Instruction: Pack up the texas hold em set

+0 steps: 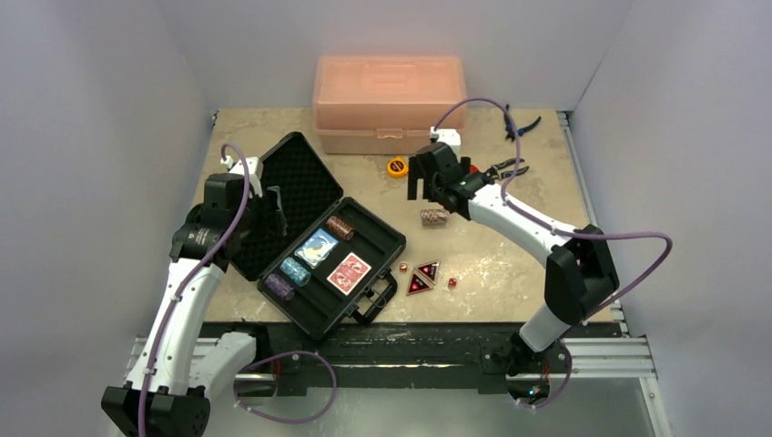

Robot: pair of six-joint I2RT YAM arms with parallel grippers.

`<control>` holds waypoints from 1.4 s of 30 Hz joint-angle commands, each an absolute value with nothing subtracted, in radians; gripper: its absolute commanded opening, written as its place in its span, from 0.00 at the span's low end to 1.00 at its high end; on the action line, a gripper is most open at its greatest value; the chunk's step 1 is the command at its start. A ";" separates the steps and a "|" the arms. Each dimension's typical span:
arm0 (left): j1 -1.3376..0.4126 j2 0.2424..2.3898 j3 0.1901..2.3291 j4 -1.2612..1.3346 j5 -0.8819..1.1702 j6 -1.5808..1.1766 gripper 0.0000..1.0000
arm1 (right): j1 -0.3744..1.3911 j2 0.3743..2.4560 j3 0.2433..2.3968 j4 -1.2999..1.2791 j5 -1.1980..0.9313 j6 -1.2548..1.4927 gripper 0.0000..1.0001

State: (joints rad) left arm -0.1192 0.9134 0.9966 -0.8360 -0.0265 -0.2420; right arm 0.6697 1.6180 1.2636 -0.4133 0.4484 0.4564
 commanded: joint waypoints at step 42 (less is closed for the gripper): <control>-0.080 0.877 1.028 -0.807 0.037 -0.234 0.70 | 0.580 1.895 1.383 -0.551 0.334 0.456 0.99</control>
